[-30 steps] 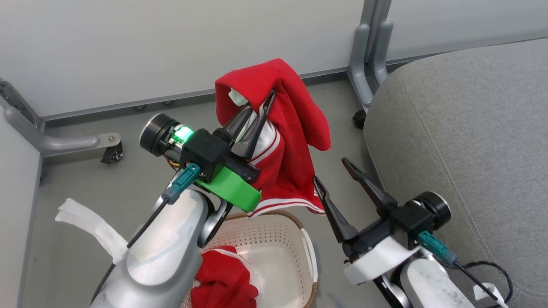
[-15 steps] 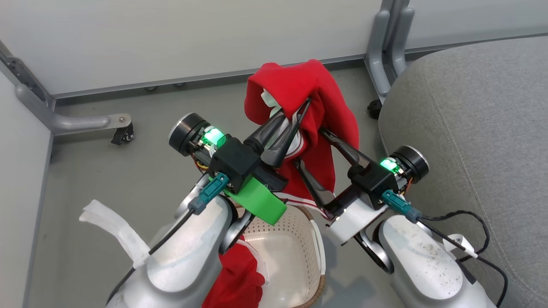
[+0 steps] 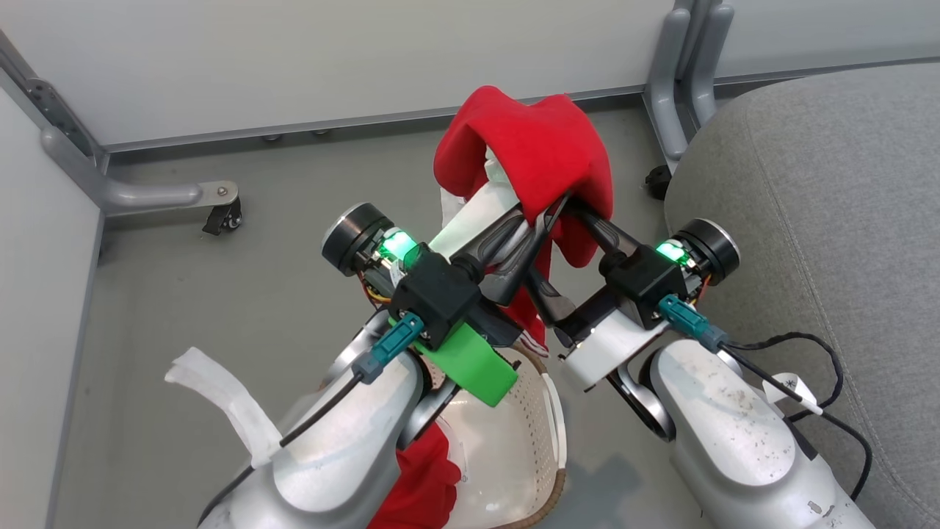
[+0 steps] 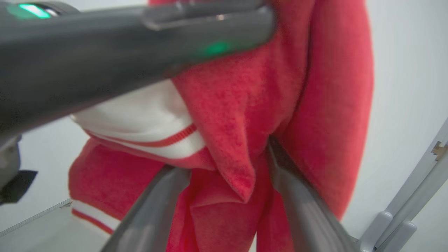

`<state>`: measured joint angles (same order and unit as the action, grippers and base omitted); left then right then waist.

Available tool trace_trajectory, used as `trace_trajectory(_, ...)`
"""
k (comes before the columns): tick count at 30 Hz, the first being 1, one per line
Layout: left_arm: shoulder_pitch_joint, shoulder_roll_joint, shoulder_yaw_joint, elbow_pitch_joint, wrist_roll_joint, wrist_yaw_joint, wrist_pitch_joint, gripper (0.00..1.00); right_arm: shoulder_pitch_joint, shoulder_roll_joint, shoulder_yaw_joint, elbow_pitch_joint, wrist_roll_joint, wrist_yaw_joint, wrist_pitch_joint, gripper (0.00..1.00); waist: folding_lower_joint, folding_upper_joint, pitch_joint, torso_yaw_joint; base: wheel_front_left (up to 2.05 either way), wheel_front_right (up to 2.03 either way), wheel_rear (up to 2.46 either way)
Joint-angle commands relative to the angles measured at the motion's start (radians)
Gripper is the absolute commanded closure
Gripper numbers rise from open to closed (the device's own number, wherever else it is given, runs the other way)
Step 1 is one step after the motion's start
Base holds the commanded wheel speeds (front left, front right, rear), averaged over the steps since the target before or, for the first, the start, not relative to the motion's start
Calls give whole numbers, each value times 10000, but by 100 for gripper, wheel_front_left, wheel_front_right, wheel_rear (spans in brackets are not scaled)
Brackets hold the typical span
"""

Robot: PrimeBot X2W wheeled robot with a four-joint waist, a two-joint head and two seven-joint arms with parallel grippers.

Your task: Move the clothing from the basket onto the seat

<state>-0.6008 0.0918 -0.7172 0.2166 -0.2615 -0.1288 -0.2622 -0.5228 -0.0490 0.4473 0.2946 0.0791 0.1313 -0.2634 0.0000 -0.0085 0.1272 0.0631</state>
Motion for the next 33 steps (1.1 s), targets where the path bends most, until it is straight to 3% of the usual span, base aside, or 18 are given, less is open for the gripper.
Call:
trace_trajectory(1, -116, -28, -63, -40, -132, -24, -41, 100, -100, -26, 58, -50, 63, -10, -21, 0, 0, 85, -23, 6, 0, 0, 0)
trace_trajectory(5, -202, -64, -186, -134, -166, -25, -41, 100, -210, -28, 161, 1, 196, -10, -21, 0, 0, 85, -8, 53, 0, 0, 0)
trace_trajectory(6, -208, -67, -222, -161, -174, -25, -41, 100, -212, -29, 123, 4, 270, -10, -21, 15, 0, 85, 4, 75, 0, 0, 0)
trace_trajectory(8, -223, -71, -290, -194, -193, -26, -41, 100, -237, -25, 162, 28, 375, -10, -21, 100, 0, 85, 19, 112, 0, 0, 0)
trace_trajectory(29, 96, 167, 11, 119, -240, 127, -39, 100, 698, -28, 456, -420, 803, -10, -21, 100, 0, 85, -225, -148, 0, 0, 0)
trace_trajectory(30, 111, 148, 34, 100, -246, 136, -39, 89, 715, -28, 444, -420, 820, -10, -21, 100, 0, 85, -233, -149, 0, 0, 0)
trace_trajectory(32, 143, 119, 82, 54, -202, 174, -39, 0, 766, -28, 422, -430, 861, -10, -21, 100, 0, 85, -253, -143, 0, 0, 0)
trace_trajectory(33, 167, 118, 100, 59, -166, 198, -38, 0, 801, -28, 407, -429, 882, -10, -21, 100, 0, 85, -264, -137, 0, 0, 0)
